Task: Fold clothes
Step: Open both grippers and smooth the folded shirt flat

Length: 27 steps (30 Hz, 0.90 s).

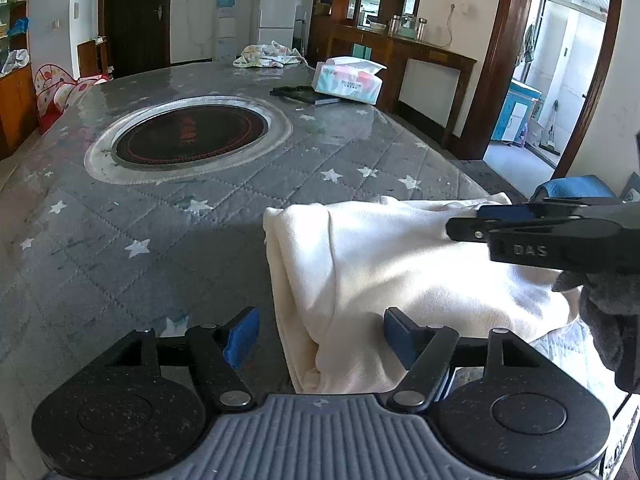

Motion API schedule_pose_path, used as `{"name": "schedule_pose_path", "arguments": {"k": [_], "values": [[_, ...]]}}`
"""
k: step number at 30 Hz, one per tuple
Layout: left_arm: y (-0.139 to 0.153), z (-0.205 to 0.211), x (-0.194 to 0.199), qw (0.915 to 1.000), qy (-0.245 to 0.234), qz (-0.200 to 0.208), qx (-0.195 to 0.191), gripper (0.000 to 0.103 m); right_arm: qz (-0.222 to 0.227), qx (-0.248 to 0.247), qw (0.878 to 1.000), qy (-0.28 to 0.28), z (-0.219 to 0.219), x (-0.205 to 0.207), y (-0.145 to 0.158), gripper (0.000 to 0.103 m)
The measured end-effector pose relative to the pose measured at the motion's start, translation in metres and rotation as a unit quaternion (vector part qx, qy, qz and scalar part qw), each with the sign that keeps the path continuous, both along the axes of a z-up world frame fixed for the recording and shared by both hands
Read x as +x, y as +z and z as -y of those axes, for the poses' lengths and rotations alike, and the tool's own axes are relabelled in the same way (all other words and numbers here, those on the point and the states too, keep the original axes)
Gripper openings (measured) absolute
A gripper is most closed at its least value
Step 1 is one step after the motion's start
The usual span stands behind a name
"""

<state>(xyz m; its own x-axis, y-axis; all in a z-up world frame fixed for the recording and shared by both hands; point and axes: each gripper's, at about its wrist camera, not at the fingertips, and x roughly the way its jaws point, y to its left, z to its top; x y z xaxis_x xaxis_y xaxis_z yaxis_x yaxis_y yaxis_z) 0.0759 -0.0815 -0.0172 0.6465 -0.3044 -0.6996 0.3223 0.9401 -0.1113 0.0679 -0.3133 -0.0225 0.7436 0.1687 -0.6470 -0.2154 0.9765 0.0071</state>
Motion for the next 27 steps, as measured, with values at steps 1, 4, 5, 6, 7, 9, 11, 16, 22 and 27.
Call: {"name": "schedule_pose_path", "arguments": {"k": [1, 4, 5, 6, 7, 9, 11, 16, 22, 27], "values": [[-0.001, 0.0, 0.0, 1.0, 0.0, -0.001, 0.0, 0.073, -0.003, -0.001, 1.0, -0.003, 0.0, 0.002, -0.002, 0.044], [-0.002, -0.002, -0.001, 1.0, 0.0, -0.002, -0.001, 0.074, -0.009, 0.001, 1.0, -0.008, 0.0, 0.006, -0.008, 0.046], [-0.001, -0.002, -0.001, 1.0, 0.001, -0.002, -0.001, 0.074, -0.008, 0.0, 1.0, -0.009, -0.001, 0.006, -0.008, 0.047], [0.0, -0.003, -0.002, 1.0, 0.001, -0.001, -0.001, 0.074, -0.007, 0.0, 1.0, -0.009, -0.001, 0.006, -0.008, 0.047], [0.001, -0.003, -0.003, 1.0, 0.002, 0.0, -0.001, 0.075, -0.005, 0.001, 1.0, -0.009, -0.001, 0.005, -0.007, 0.05], [0.002, -0.004, -0.005, 1.0, 0.002, 0.001, -0.001, 0.077, -0.003, 0.002, 1.0, -0.007, -0.001, 0.003, -0.005, 0.057], [0.004, -0.005, -0.006, 1.0, 0.003, 0.003, -0.001, 0.078, 0.002, -0.001, 1.0, -0.007, -0.004, 0.0, -0.002, 0.061], [0.008, -0.009, -0.014, 0.9999, 0.006, 0.007, -0.004, 0.081, 0.011, 0.0, 1.0, -0.006, -0.007, -0.009, 0.003, 0.08], [0.013, -0.016, -0.025, 0.9998, 0.011, 0.014, -0.009, 0.085, 0.015, 0.005, 1.0, -0.009, -0.01, -0.022, 0.007, 0.094], [0.016, -0.025, -0.038, 0.9995, 0.016, 0.025, -0.015, 0.091, 0.02, 0.014, 1.0, -0.014, -0.012, -0.036, 0.008, 0.102]]}}
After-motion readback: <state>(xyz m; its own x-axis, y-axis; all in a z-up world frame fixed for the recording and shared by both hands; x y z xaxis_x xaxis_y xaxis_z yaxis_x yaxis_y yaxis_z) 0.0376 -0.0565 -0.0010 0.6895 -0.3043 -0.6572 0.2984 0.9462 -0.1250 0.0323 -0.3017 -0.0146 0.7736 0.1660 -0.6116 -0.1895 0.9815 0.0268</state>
